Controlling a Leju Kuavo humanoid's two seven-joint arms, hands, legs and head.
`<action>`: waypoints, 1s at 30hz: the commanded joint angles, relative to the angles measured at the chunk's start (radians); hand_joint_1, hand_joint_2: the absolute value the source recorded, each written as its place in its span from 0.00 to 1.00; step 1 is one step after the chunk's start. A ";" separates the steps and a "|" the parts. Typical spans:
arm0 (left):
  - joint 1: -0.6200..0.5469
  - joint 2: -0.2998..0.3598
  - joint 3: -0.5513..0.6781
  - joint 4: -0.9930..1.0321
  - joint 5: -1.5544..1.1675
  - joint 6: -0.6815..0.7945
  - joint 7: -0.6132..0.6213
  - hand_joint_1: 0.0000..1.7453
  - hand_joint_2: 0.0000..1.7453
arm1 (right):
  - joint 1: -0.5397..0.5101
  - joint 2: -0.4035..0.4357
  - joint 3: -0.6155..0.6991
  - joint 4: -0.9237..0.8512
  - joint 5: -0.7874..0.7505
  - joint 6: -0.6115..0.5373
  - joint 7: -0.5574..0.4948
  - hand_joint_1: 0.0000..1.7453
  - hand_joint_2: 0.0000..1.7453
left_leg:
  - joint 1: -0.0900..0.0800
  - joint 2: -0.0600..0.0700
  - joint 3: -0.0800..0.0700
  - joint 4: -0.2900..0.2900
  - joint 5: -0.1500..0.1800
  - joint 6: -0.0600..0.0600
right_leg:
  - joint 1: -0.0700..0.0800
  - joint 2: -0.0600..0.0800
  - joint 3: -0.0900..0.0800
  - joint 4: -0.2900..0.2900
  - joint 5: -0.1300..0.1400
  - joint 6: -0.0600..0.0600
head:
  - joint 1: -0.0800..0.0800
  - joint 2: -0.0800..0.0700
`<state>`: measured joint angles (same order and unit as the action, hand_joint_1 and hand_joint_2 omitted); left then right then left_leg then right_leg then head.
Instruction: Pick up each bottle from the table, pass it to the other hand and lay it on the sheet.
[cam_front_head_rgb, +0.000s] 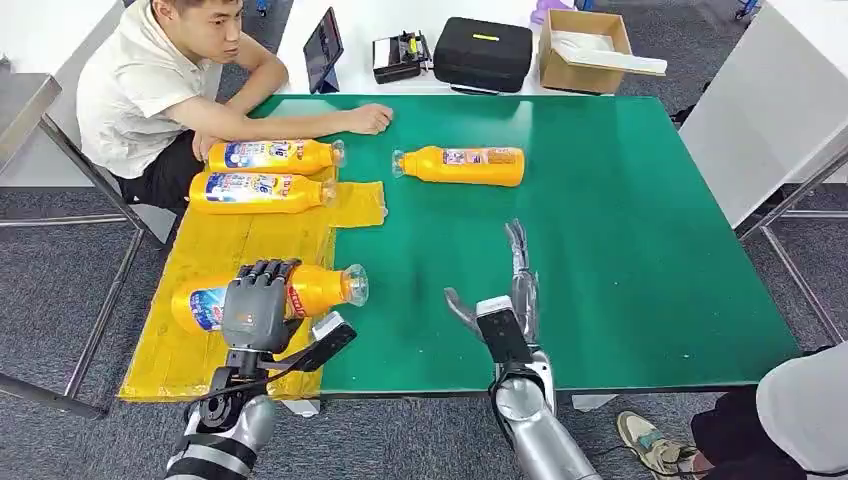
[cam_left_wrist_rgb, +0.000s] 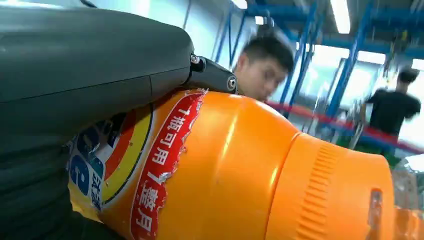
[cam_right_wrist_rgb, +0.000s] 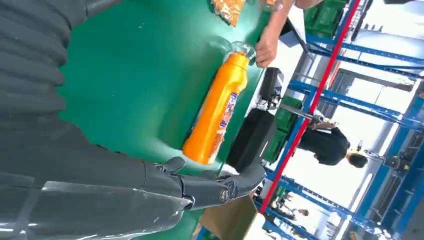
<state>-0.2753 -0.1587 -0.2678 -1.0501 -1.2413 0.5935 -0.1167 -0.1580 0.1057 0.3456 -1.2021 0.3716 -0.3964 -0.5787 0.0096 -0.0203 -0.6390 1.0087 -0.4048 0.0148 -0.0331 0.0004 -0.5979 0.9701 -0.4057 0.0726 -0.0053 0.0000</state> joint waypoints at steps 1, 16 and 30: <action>-0.203 0.061 -0.148 0.253 0.070 -0.180 0.044 1.00 1.00 | -0.008 0.036 -0.092 0.005 -0.028 0.049 -0.006 0.00 1.00 | 0.001 0.000 0.004 0.000 -0.002 0.000 | 0.002 -0.002 0.006 0.000 -0.002 -0.004 | 0.000 0.000; -0.268 0.090 -0.204 0.371 0.101 -0.269 0.062 1.00 1.00 | -0.010 0.054 -0.105 0.039 -0.070 0.118 0.000 0.00 1.00 | 0.001 0.002 0.005 0.000 -0.002 0.000 | 0.002 0.001 0.005 0.000 -0.002 -0.004 | 0.000 0.000; -0.371 0.090 -0.284 0.583 0.113 -0.536 0.082 0.00 1.00 | -0.023 0.055 -0.158 0.110 -0.107 0.153 0.003 0.00 1.00 | 0.001 0.002 0.007 -0.001 -0.001 0.000 | 0.001 0.001 0.009 -0.001 0.000 -0.004 | 0.000 0.000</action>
<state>-0.5869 -0.0919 -0.4811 -0.6469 -1.1398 0.1209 -0.0320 -0.1473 0.1625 0.2350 -1.1852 0.2731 -0.2472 -0.5734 0.0096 -0.0212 -0.6360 1.0086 -0.4047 0.0146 -0.0331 -0.0001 -0.5928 0.9702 -0.4058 0.0725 -0.0053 0.0000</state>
